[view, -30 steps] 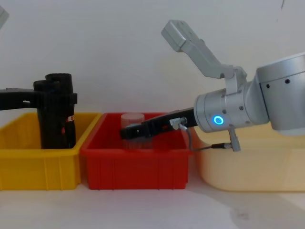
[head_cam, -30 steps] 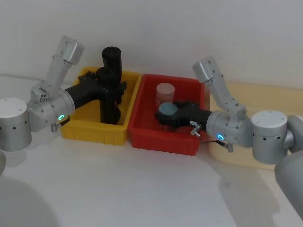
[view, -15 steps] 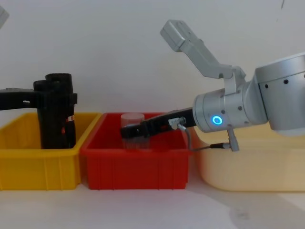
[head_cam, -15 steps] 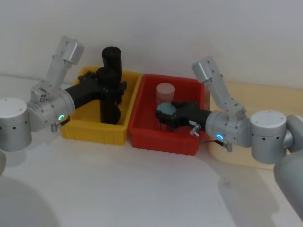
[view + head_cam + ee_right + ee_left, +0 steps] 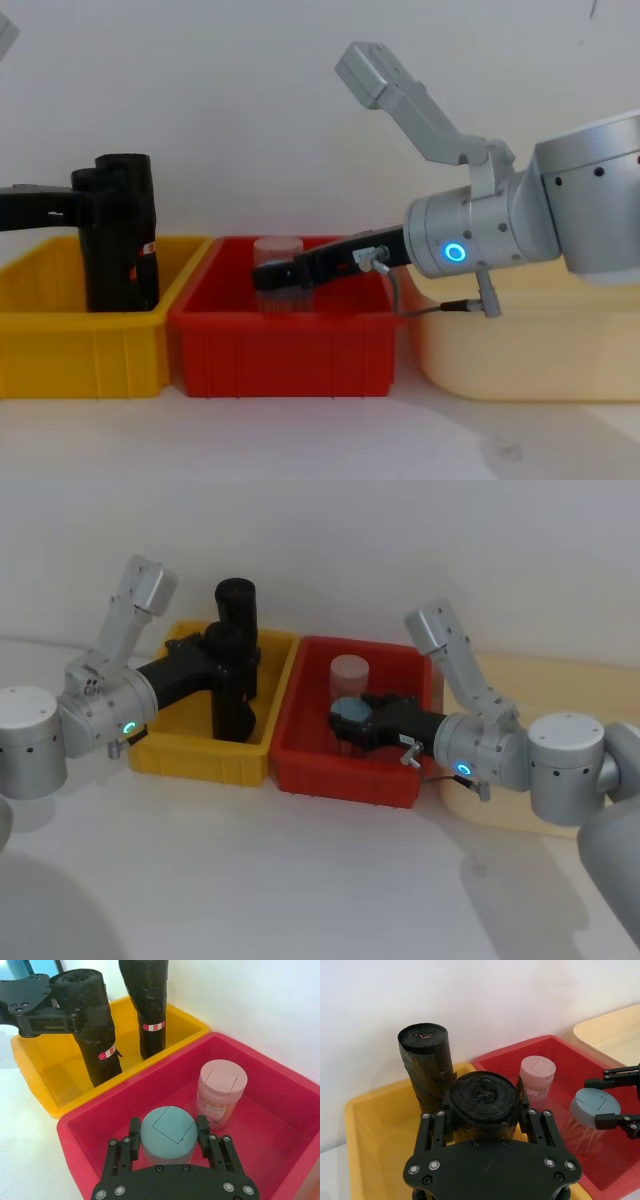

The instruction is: Pick up the garbage bag with the one hand and transfer it to the other hand.

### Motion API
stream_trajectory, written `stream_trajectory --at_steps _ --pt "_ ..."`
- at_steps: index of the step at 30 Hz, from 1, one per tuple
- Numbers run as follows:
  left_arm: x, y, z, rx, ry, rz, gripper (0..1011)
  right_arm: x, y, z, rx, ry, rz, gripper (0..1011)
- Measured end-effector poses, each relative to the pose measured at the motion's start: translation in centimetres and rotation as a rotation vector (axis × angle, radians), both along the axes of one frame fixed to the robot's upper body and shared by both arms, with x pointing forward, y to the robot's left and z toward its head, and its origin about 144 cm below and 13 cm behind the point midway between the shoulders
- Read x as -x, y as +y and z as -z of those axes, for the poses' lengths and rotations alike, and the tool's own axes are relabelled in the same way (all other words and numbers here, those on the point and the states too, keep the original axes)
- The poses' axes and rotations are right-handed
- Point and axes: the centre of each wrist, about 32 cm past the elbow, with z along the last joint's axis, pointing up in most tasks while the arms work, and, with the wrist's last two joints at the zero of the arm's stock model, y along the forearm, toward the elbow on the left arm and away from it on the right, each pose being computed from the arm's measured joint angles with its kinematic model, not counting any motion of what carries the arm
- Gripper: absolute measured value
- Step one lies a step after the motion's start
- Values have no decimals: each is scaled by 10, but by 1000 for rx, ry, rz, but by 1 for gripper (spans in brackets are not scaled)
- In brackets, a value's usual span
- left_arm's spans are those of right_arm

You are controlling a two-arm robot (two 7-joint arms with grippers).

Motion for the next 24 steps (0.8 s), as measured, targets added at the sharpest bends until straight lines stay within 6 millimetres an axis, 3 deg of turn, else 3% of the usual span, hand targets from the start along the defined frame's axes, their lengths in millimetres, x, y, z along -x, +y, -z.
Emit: stream_trajectory --at_steps 5,24 --pt "0 0 0 0 0 0 560 0 0 0 0 0 0 658" --pt "0 0 0 -1 -1 0 524 0 0 0 -1 0 0 656"
